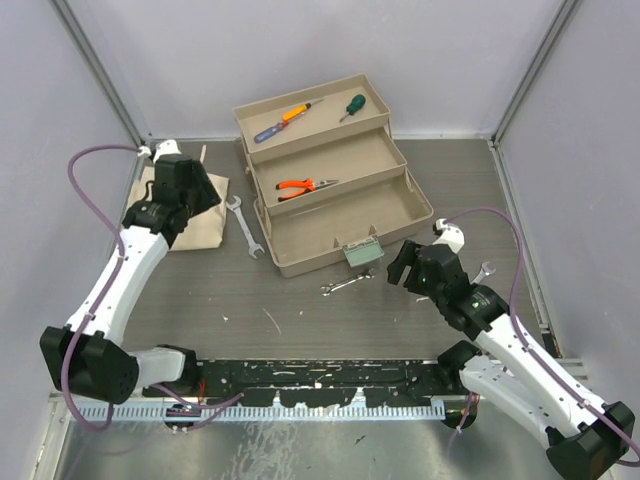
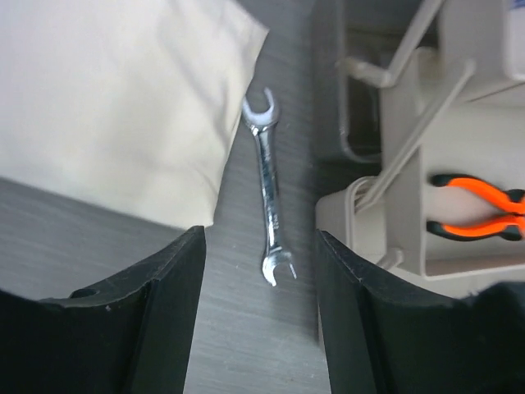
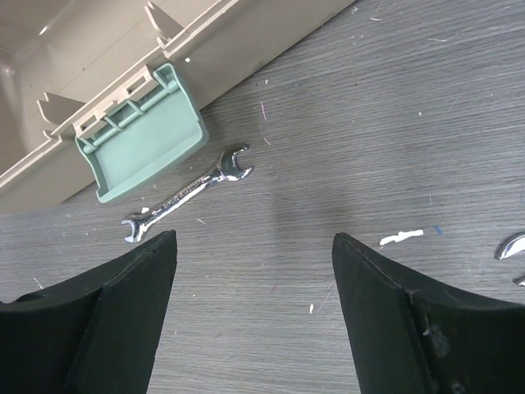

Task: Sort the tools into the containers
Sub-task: Place the pliers in the storage box, then move the wrench to the center of the board.

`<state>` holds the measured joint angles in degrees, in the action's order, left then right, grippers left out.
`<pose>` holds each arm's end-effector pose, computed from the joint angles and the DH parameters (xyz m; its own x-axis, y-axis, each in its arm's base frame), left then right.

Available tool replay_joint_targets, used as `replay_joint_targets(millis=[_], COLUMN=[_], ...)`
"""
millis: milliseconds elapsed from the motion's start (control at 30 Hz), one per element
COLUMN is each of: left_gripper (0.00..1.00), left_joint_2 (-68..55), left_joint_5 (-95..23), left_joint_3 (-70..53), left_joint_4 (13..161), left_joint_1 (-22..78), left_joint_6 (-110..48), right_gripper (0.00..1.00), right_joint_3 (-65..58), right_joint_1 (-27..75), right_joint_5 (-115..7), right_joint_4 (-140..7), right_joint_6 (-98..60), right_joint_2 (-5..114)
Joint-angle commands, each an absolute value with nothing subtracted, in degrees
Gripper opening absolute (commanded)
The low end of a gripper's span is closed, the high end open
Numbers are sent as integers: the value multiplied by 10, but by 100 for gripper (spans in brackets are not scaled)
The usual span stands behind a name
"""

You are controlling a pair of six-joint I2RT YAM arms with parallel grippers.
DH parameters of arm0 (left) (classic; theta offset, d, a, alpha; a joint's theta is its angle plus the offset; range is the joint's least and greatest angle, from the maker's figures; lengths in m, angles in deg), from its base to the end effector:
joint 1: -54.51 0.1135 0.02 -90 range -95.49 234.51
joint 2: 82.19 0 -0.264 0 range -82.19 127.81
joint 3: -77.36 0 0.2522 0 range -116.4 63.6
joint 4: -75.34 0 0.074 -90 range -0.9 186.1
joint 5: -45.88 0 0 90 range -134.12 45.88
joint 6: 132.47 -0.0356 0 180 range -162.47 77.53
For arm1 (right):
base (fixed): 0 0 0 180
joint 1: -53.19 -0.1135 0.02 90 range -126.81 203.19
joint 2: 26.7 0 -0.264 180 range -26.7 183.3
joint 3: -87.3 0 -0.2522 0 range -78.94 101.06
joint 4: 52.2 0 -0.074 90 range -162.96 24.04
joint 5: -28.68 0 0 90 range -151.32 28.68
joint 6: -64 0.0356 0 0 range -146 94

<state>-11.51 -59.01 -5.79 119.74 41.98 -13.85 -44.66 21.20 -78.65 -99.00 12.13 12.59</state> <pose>0.2664 -0.0498 0.3598 -0.4517 -0.3738 -0.8101 -0.2501 0.9246 -0.2872 0.1328 0.0705 0.2525 -0.6006 0.3198 -0.7328 0.0815 0.9362 0.3418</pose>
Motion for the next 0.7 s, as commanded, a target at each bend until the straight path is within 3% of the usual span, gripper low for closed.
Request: replay_joint_targets(millis=[0, 233, 367, 667], left_gripper=[56, 56, 51, 51], left_joint_2=[-83, 37, 125, 252], left_joint_5=[-616, -587, -582, -559], left_joint_3=[-47, -61, -111, -201], left_joint_4=[1231, 1218, 1235, 1229], left_joint_1=[427, 428, 428, 427], left_joint_6=[-61, -35, -23, -16], right_gripper=[81, 81, 81, 81], right_joint_3=[-445, -456, -460, -462], right_joint_1=[213, 213, 213, 213], right_joint_5=[-793, -787, -785, -785], right_joint_4=[-962, -961, -963, -969], right_joint_6=[137, 144, 143, 145], right_joint_2=[127, 113, 107, 103])
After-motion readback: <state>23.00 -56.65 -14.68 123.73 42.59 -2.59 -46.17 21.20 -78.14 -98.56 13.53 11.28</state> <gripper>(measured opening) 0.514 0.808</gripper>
